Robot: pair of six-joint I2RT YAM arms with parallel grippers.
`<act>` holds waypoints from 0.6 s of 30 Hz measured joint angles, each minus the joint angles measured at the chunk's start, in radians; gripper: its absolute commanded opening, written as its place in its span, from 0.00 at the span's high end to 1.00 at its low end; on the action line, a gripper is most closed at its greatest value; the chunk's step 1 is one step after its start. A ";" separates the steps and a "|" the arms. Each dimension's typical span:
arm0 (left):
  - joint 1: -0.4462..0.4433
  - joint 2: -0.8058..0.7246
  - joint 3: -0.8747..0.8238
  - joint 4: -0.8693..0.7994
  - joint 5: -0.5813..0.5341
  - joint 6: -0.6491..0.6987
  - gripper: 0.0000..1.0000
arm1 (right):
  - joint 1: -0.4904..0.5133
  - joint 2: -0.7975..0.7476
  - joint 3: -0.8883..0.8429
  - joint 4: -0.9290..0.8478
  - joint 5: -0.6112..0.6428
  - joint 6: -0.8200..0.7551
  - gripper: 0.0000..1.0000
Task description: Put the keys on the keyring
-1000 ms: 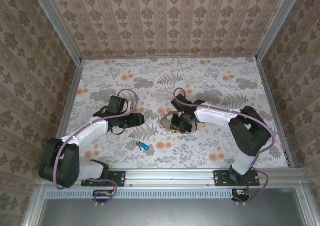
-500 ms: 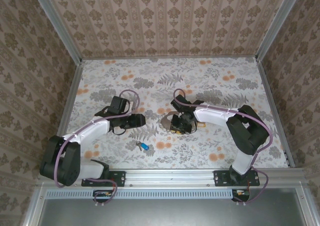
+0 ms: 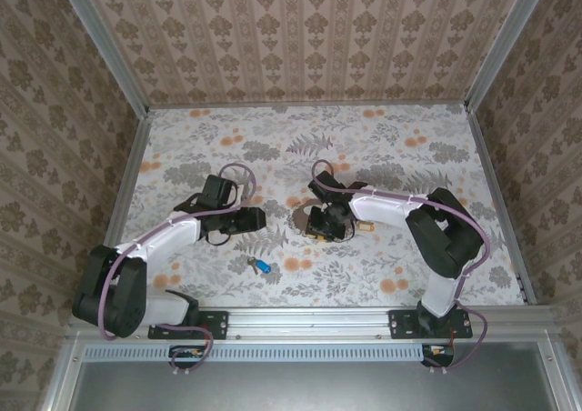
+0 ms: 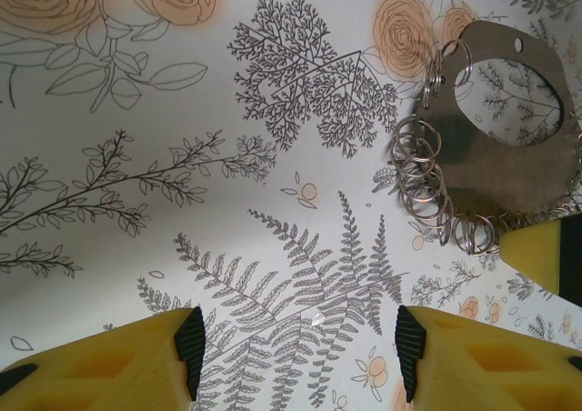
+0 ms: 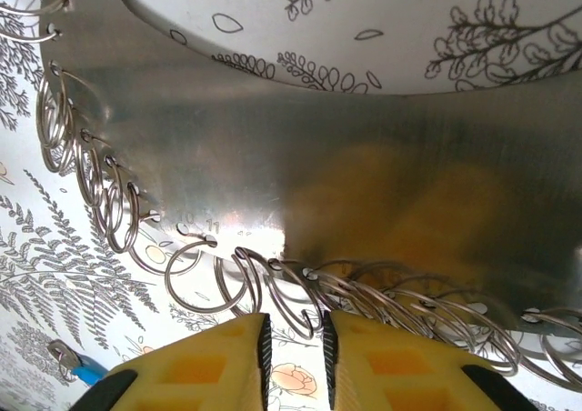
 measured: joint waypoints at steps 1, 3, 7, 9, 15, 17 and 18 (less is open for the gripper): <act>-0.001 0.000 0.000 0.002 0.000 0.000 0.40 | 0.000 0.000 0.000 0.000 0.003 -0.003 0.74; -0.007 0.000 0.000 0.006 -0.001 0.000 0.40 | 0.000 0.000 0.000 0.002 0.013 -0.008 0.77; -0.007 0.000 0.000 0.010 -0.001 0.000 0.40 | -0.002 0.001 -0.001 0.027 0.018 -0.011 0.80; -0.007 0.003 0.000 0.013 -0.002 0.000 0.40 | -0.005 0.001 -0.002 0.039 0.020 -0.011 0.81; -0.007 0.005 0.000 0.020 -0.005 0.000 0.41 | -0.011 0.001 -0.026 0.077 0.037 -0.018 0.82; -0.007 0.005 0.000 0.025 -0.005 0.001 0.41 | -0.013 0.001 -0.027 0.087 0.042 -0.021 0.82; -0.007 0.005 0.000 0.026 -0.005 0.001 0.41 | -0.013 0.001 -0.027 0.093 0.045 -0.022 0.82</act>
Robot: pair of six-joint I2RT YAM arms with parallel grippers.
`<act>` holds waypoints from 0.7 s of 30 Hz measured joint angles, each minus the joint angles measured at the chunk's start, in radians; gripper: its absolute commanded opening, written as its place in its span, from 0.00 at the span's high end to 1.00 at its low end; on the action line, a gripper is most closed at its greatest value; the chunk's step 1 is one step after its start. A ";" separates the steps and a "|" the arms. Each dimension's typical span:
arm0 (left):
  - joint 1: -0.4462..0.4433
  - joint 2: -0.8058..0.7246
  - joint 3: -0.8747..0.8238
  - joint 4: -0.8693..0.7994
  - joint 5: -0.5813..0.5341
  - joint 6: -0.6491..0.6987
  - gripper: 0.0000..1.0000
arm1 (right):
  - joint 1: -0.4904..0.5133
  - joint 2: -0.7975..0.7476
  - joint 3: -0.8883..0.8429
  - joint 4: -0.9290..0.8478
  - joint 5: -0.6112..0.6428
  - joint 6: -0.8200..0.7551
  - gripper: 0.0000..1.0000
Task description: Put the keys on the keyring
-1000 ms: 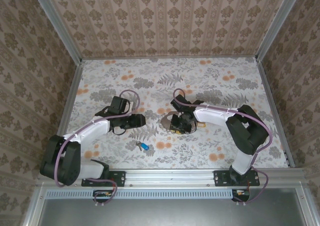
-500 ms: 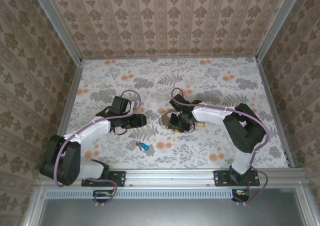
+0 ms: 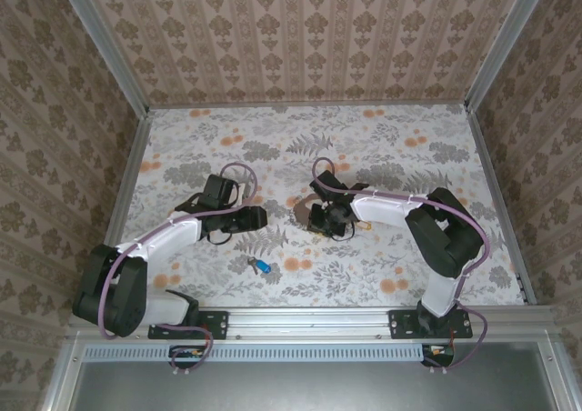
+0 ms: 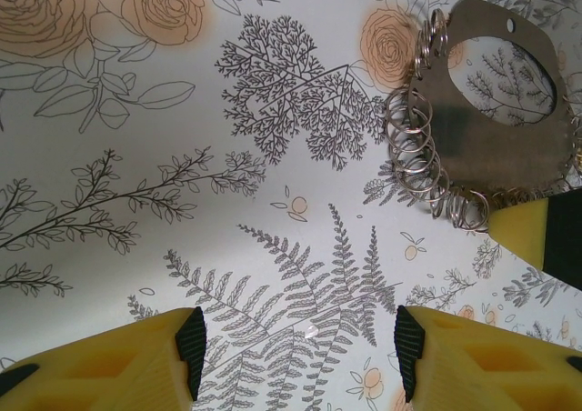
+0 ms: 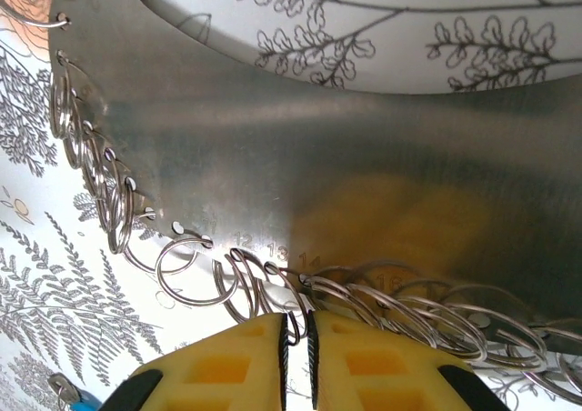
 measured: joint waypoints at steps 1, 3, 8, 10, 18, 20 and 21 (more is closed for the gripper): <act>-0.001 0.000 0.000 0.000 0.000 0.000 0.40 | 0.000 0.000 -0.002 0.006 0.001 0.000 0.82; -0.014 0.000 0.000 0.003 -0.004 0.003 0.41 | -0.002 0.000 -0.004 0.015 0.003 0.000 0.82; -0.035 0.000 0.000 0.006 -0.004 0.007 0.41 | -0.003 0.000 -0.013 0.042 0.012 0.000 0.83; -0.035 0.000 0.000 0.007 -0.005 0.007 0.41 | -0.003 -0.004 -0.021 0.056 0.019 0.000 0.83; -0.046 0.000 0.000 0.022 -0.011 0.018 0.41 | -0.003 -0.031 -0.051 0.090 0.059 0.001 0.86; -0.046 0.000 0.000 0.022 -0.011 0.022 0.41 | -0.003 -0.037 -0.055 0.095 0.064 0.001 0.86; -0.046 0.000 0.000 0.022 -0.011 0.022 0.41 | -0.003 -0.040 -0.058 0.100 0.068 0.001 0.85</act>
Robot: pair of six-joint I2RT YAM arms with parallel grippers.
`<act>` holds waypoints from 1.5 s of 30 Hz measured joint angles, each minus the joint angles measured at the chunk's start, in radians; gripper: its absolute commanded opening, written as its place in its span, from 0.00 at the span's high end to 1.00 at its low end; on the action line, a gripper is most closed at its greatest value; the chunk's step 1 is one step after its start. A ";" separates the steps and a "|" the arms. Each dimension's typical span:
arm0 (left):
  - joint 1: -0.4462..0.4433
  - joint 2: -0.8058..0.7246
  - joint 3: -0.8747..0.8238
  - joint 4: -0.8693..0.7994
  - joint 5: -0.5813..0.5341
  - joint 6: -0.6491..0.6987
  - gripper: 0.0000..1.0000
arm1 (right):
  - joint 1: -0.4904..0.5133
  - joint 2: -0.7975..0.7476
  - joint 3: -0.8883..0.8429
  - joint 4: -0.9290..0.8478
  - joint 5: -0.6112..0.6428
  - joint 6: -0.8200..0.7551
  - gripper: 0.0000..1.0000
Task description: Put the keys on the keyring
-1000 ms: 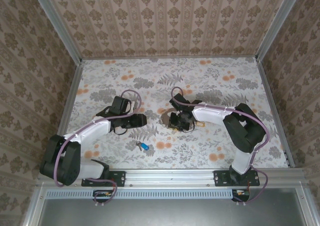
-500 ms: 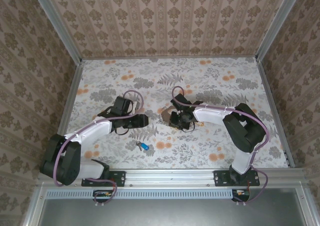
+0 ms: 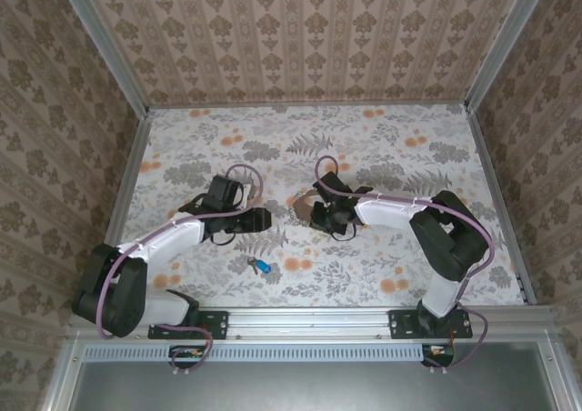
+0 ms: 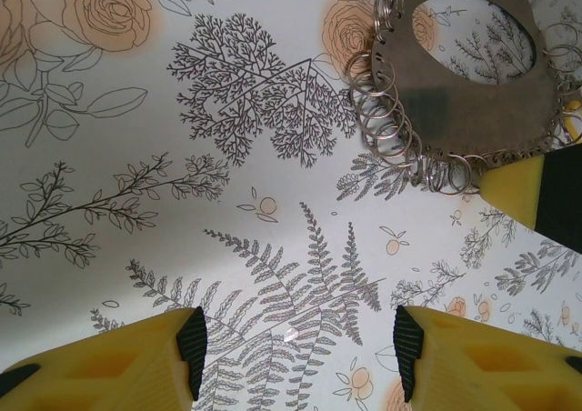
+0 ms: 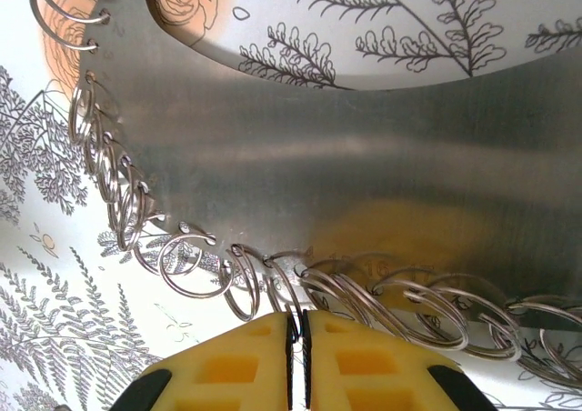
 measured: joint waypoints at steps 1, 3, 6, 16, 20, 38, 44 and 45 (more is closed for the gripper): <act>0.000 0.000 0.000 0.000 0.000 0.000 0.41 | 0.000 -0.003 -0.002 0.002 0.004 0.001 0.84; 0.000 0.000 0.000 0.001 0.000 0.000 0.41 | 0.000 -0.011 -0.010 0.011 0.011 0.003 0.82; 0.000 0.001 0.000 0.003 0.000 0.001 0.41 | 0.000 -0.014 -0.012 0.017 0.019 0.003 0.82; -0.008 0.015 0.000 0.006 0.000 0.003 0.41 | 0.000 -0.014 -0.011 0.020 0.023 0.003 0.82; -0.008 0.015 0.000 0.006 0.000 0.003 0.41 | 0.000 -0.008 -0.011 0.021 0.023 0.003 0.86; -0.008 -0.054 0.000 0.127 0.067 0.100 0.40 | 0.001 -0.067 0.046 -0.070 0.007 -0.384 1.00; -0.008 -0.131 -0.008 0.337 0.162 0.204 0.44 | 0.001 -0.251 0.046 -0.152 -0.013 -0.793 1.00; -0.008 -0.134 -0.009 0.366 0.177 0.216 0.45 | 0.001 -0.283 0.046 -0.164 -0.016 -0.862 1.00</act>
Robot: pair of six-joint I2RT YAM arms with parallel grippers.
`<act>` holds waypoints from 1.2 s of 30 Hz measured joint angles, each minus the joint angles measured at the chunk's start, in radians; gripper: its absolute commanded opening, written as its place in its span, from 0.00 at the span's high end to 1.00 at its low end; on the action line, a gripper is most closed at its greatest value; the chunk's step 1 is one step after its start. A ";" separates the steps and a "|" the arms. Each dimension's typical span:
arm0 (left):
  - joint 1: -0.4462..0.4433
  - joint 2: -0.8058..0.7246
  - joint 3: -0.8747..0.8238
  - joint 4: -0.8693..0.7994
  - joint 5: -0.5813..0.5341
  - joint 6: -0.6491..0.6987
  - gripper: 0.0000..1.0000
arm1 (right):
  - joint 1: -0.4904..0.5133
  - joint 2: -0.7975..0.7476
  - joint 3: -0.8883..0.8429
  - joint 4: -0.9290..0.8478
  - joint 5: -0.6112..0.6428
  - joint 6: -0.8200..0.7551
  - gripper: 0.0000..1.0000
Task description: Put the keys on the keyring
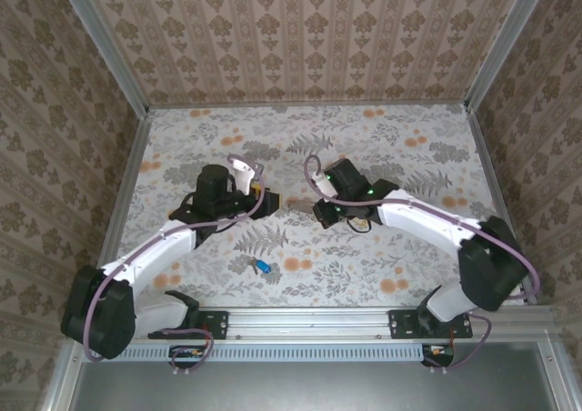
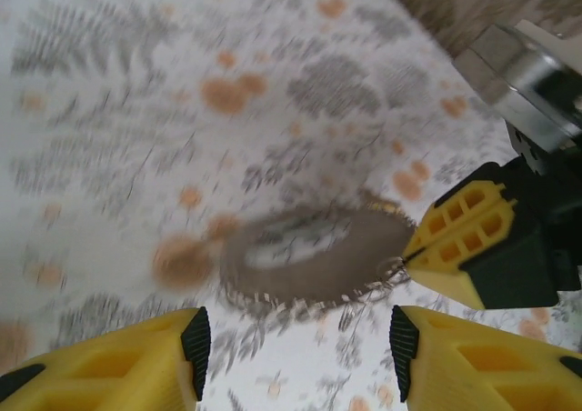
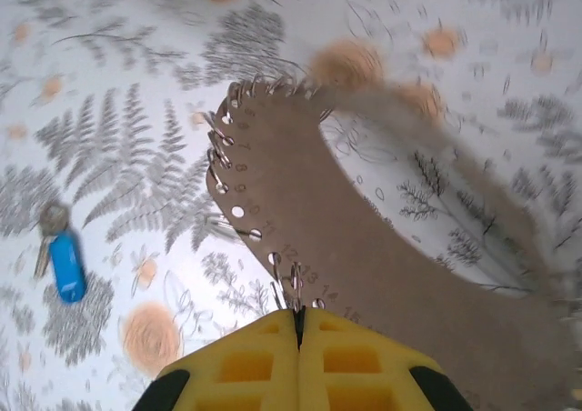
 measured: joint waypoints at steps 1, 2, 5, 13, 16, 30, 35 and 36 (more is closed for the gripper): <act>0.000 0.000 0.000 0.027 0.016 0.013 0.46 | 0.000 -0.036 0.000 -0.012 -0.003 -0.073 1.00; 0.000 0.002 0.000 0.046 0.035 0.023 0.47 | -0.001 -0.064 0.000 -0.025 -0.005 -0.135 1.00; 0.000 0.027 0.000 0.114 0.105 0.042 0.50 | -0.005 -0.147 0.000 -0.076 -0.021 -0.328 1.00; -0.044 0.189 0.069 0.201 0.329 0.128 0.53 | -0.029 -0.218 0.000 -0.215 -0.061 -0.685 1.00; -0.092 0.219 0.104 0.219 0.369 0.171 0.50 | -0.034 -0.240 0.000 -0.220 -0.094 -0.737 1.00; -0.177 0.251 0.104 0.277 0.401 0.329 0.60 | -0.061 -0.309 -0.062 -0.078 -0.238 -0.752 1.00; -0.188 0.251 0.098 0.289 0.425 0.414 0.58 | -0.073 -0.318 -0.080 -0.060 -0.265 -0.748 1.00; -0.188 0.251 0.096 0.288 0.431 0.426 0.57 | -0.075 -0.318 -0.081 -0.060 -0.268 -0.747 1.00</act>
